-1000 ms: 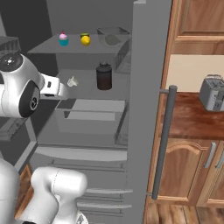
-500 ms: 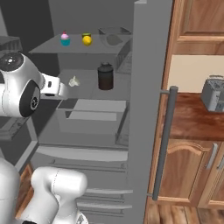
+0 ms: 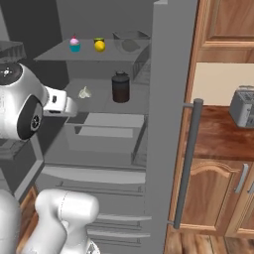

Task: Place the tupperware on the top shelf of the fridge. Make space for the tupperware among the existing items by rearranging them on the shelves if needed. Close the fridge door when finished.

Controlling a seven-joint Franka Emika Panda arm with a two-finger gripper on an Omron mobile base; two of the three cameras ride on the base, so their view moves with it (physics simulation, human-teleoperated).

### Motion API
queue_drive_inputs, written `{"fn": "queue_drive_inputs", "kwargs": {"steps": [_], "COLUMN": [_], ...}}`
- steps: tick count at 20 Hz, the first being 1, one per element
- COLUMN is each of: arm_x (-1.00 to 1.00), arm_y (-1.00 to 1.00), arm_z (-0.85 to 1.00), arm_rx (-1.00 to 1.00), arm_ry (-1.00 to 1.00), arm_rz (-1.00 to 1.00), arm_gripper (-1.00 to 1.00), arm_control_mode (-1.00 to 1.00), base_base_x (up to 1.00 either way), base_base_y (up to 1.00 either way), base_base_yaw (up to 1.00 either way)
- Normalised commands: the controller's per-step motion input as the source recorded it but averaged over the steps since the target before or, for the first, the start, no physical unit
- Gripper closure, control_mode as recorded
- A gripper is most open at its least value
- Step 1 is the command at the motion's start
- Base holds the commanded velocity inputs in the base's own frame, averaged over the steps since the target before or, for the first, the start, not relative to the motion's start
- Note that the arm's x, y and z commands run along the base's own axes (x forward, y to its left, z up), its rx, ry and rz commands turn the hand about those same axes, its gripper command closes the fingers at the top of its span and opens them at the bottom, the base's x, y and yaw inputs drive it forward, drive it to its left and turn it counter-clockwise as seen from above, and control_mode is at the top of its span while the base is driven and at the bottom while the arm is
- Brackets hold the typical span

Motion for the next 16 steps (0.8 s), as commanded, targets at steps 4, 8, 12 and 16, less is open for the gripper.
{"fn": "queue_drive_inputs", "kwargs": {"steps": [4,8,12,16], "arm_x": [-0.54,-0.59,-0.76,-0.59], "arm_y": [-0.03,-0.02,0.23,0.67], "arm_z": [0.0,0.01,0.27,0.18], "arm_rx": [0.0,0.0,-0.09,-0.21], "arm_ry": [-0.21,-0.24,-0.23,-0.05], "arm_rz": [0.0,0.08,0.2,0.22], "arm_gripper": [-1.0,-1.0,-1.0,-1.0], "arm_control_mode": [-1.0,-1.0,-1.0,-1.0], "base_base_x": [0.0,0.0,0.0,0.0], "base_base_y": [0.0,0.0,0.0,0.0], "base_base_yaw": [0.0,0.0,0.0,0.0]}}
